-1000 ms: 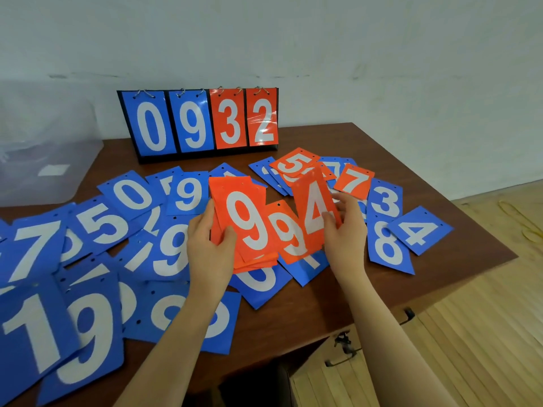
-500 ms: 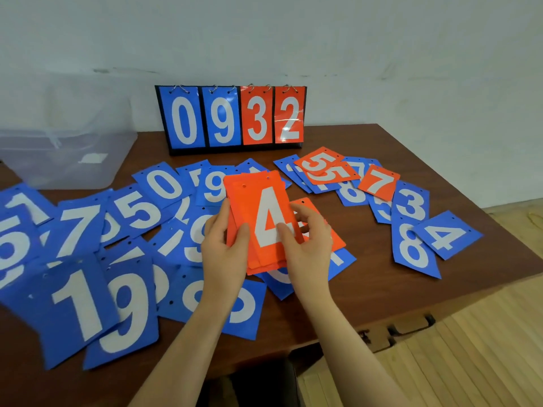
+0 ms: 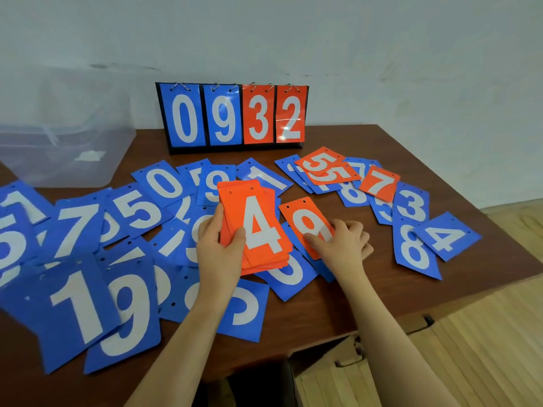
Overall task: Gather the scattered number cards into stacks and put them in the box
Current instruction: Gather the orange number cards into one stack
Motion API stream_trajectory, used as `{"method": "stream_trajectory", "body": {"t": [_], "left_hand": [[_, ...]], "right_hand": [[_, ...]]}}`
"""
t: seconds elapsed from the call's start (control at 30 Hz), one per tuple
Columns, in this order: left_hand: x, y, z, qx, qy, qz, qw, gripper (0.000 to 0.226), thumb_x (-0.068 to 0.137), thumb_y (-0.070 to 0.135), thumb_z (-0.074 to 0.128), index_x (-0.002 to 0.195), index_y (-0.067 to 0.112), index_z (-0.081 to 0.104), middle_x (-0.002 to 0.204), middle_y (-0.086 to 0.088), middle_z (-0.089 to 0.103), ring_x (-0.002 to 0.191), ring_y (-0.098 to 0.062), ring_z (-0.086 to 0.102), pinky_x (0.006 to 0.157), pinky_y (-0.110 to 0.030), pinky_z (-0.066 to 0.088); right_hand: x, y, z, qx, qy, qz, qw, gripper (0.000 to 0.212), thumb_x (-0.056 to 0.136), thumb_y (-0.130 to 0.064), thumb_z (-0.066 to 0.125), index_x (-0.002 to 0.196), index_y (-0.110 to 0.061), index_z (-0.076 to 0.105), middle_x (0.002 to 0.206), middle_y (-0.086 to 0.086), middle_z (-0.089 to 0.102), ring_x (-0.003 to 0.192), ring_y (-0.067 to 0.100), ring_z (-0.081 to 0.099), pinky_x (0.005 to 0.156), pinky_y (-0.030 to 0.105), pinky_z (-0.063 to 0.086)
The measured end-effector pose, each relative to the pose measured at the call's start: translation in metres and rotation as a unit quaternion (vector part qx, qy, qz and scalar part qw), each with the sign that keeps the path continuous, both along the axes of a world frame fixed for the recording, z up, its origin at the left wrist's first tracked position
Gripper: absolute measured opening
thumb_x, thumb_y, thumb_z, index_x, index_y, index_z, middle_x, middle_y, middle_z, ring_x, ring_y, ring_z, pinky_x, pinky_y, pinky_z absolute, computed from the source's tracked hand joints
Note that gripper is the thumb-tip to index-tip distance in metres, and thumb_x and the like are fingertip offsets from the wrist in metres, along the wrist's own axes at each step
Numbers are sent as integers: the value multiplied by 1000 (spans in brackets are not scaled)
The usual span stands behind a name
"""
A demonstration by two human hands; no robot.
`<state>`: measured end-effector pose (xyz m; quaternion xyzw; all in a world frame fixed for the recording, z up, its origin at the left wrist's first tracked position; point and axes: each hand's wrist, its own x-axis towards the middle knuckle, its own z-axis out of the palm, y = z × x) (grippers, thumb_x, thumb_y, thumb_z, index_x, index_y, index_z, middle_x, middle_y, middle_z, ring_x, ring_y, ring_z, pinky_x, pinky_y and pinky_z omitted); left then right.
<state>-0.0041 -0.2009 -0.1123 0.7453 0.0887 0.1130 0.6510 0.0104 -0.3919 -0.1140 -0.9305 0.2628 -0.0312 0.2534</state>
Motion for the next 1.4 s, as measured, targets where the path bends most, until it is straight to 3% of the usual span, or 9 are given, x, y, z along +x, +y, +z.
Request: {"method": "stream_trajectory", "body": {"t": [0.17, 0.27, 0.4, 0.57, 0.67, 0.93, 1.1, 1.23, 1.4], "left_hand": [[-1, 1, -3, -4, 12, -2, 1000, 55, 93, 20, 54, 143, 27, 31, 135, 3, 41, 110, -7, 45, 63, -9, 41], [-1, 0, 0, 8, 7, -1, 1000, 55, 93, 20, 53, 143, 27, 31, 131, 5, 41, 110, -6, 45, 63, -9, 39], [0, 0, 3, 20, -5, 5, 1000, 55, 93, 20, 53, 143, 28, 30, 125, 4, 41, 108, -7, 46, 67, -10, 41], [5, -5, 8, -19, 4, 6, 1000, 56, 92, 23, 54, 142, 33, 30, 124, 7, 41, 112, -12, 49, 82, -33, 52], [8, -13, 13, -44, -17, -12, 999, 55, 92, 23, 55, 141, 35, 33, 130, 8, 43, 113, -12, 51, 85, -37, 53], [38, -39, 20, -84, -36, -44, 995, 55, 89, 28, 58, 139, 36, 36, 133, 8, 45, 111, -11, 55, 82, -34, 56], [71, -46, 16, -81, -19, -15, 996, 54, 89, 21, 59, 138, 33, 40, 131, 6, 48, 108, -11, 57, 80, -33, 57], [95, -37, 11, -85, -11, 17, 996, 52, 89, 21, 59, 136, 34, 42, 127, 5, 51, 105, -12, 59, 78, -34, 57], [107, -26, 7, -66, -9, 26, 997, 50, 89, 19, 59, 135, 34, 44, 124, 5, 52, 104, -11, 57, 76, -26, 54]], "right_hand": [[6, 2, 3, 47, -4, -17, 999, 67, 76, -45, 73, 129, -21, 42, 139, 6, 35, 133, 27, 29, 109, 46, 21], [4, 2, 7, 93, -95, 3, 991, 47, 82, -24, 70, 122, -22, 45, 128, -2, 49, 124, 20, 44, 107, 41, 28], [-12, 7, 18, 249, -268, 14, 931, 33, 91, -15, 59, 122, -23, 51, 117, -9, 56, 111, 12, 56, 86, 28, 53], [-19, 21, 32, 375, -347, 10, 860, 34, 90, -16, 61, 123, -23, 56, 115, -11, 61, 107, 9, 61, 83, 26, 56], [-14, 32, 33, 352, -354, 28, 866, 32, 90, -17, 62, 121, -22, 57, 117, -8, 61, 106, 8, 61, 83, 23, 55], [23, 35, 25, 240, -334, 45, 910, 32, 90, -21, 61, 121, -27, 55, 114, -11, 52, 99, 2, 53, 70, 8, 45], [59, 15, 17, 213, -306, 79, 925, 35, 91, -27, 60, 126, -23, 55, 120, -11, 48, 113, 11, 51, 87, 28, 51], [103, -14, 9, 44, -123, 86, 988, 46, 98, -38, 43, 142, -25, 39, 151, 1, 31, 139, 26, 26, 110, 49, 25], [138, -17, -5, -65, 45, 148, 986, 54, 100, -48, 25, 149, -30, 16, 159, -1, 7, 146, 29, 3, 115, 51, 5]]}}
